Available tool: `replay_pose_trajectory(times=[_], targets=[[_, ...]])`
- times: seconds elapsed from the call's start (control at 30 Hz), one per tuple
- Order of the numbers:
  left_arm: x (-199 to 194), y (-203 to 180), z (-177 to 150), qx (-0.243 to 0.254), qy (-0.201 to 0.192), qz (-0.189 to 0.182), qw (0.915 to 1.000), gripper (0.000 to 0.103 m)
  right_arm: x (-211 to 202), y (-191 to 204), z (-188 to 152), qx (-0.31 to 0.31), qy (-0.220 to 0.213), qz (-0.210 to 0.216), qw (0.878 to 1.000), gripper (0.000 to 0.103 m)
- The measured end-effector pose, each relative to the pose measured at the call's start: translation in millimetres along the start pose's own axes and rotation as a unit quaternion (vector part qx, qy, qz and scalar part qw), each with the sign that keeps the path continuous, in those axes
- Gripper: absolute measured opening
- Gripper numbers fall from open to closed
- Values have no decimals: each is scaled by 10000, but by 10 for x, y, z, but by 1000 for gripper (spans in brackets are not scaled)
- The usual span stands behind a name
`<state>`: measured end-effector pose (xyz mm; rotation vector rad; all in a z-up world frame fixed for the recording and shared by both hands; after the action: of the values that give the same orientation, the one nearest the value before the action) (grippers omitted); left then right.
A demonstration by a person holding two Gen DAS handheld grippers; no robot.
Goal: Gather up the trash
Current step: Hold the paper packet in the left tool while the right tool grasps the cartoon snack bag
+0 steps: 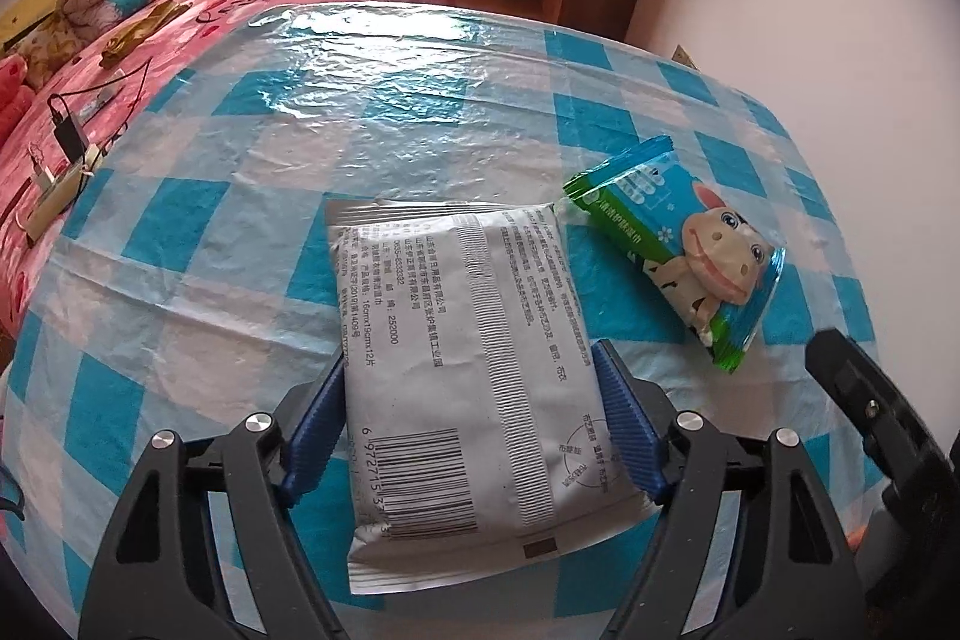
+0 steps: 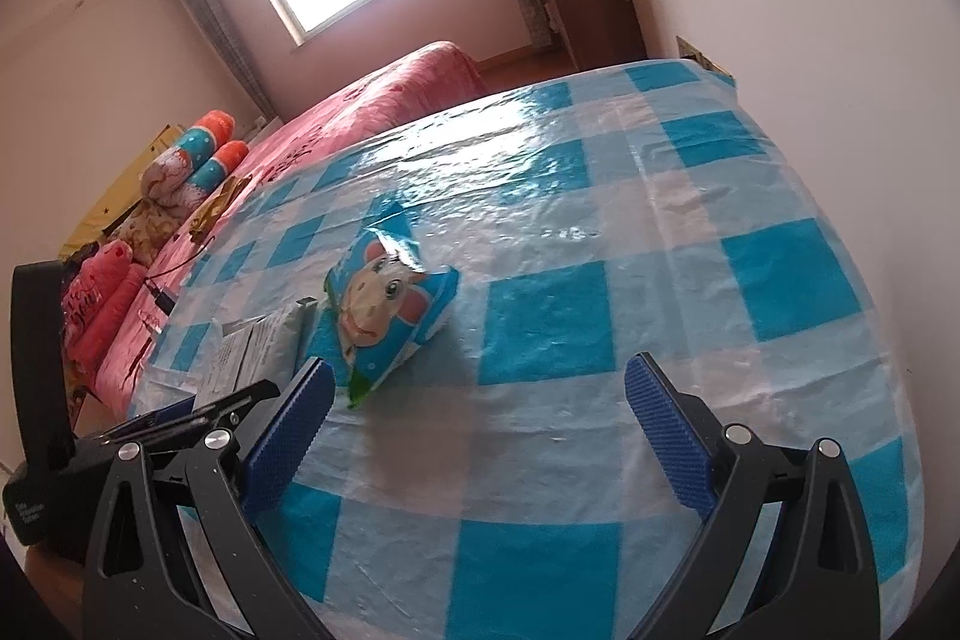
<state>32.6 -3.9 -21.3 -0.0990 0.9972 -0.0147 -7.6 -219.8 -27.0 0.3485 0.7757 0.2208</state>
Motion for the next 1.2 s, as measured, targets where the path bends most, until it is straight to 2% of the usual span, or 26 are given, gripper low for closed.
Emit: replay_pose_trajectory(times=[0.27, 0.7, 0.83, 1.2], targets=[[-39, 216, -20, 79, -105, 108, 9999, 78, 186, 201, 67, -194, 120, 240, 9995, 96], [-106, 418, -50, 265, -276, 196, 9991, 78, 561, 434, 253, -464, 401, 328, 9976, 96], [-126, 465, -69, 323, -332, 207, 9987, 78, 700, 518, 312, -619, 506, 191, 9966, 96], [-160, 605, -85, 471, -421, 196, 9978, 78, 914, 678, 314, -1265, 709, -615, 9875, 96]])
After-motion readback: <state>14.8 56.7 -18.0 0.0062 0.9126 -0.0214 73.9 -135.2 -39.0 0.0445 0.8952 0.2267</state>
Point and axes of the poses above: each gripper's, at about its wrist camera, not at the fingertips, and x roughly the way its jaws point, y to its left, z to its top, the point moved 5 cm from there along x, roughly the way its jaws point, and after that the axes turned 1 degree about -x, right-handed, at the moved point
